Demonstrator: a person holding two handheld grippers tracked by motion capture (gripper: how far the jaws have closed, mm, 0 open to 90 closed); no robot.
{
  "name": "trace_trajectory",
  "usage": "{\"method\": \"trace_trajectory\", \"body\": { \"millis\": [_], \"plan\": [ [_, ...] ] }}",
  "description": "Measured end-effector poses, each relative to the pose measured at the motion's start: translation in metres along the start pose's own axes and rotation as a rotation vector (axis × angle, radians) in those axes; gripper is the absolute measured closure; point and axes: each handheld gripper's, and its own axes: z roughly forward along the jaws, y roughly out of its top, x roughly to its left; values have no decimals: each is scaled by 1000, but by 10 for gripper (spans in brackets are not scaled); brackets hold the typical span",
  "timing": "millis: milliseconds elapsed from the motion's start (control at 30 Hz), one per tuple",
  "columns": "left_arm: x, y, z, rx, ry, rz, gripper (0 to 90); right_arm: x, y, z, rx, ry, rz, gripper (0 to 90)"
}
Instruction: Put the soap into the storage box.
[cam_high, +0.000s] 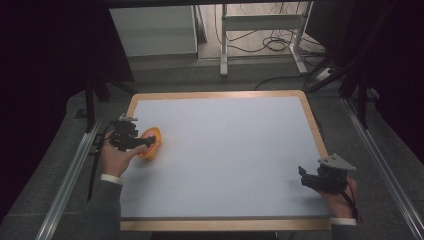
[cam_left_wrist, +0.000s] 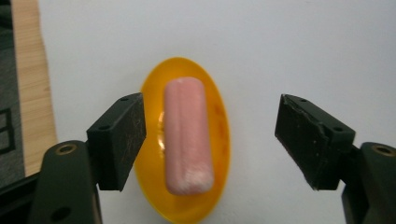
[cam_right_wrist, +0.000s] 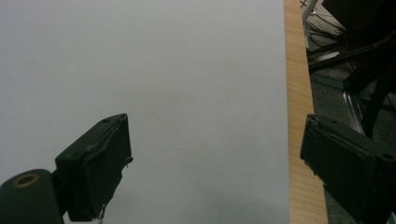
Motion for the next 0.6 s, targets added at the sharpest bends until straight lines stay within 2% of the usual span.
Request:
{"method": "trace_trajectory", "body": {
  "millis": [167,300,500,600],
  "plan": [
    [-11,-13,-8,-28,-31,27,233,2,1,-1,-5,8,-7,86],
    [-18,-30,-12,-56,-45,36,233,3,2,-1,-9,10,-6,86],
    [-27,-49,-8,-19,-70,59,217,2,2,-1,-9,9,-5,86],
    [-31,-58,-7,-8,-94,53,215,3,1,0,-6,10,-9,86]
  ]
}}
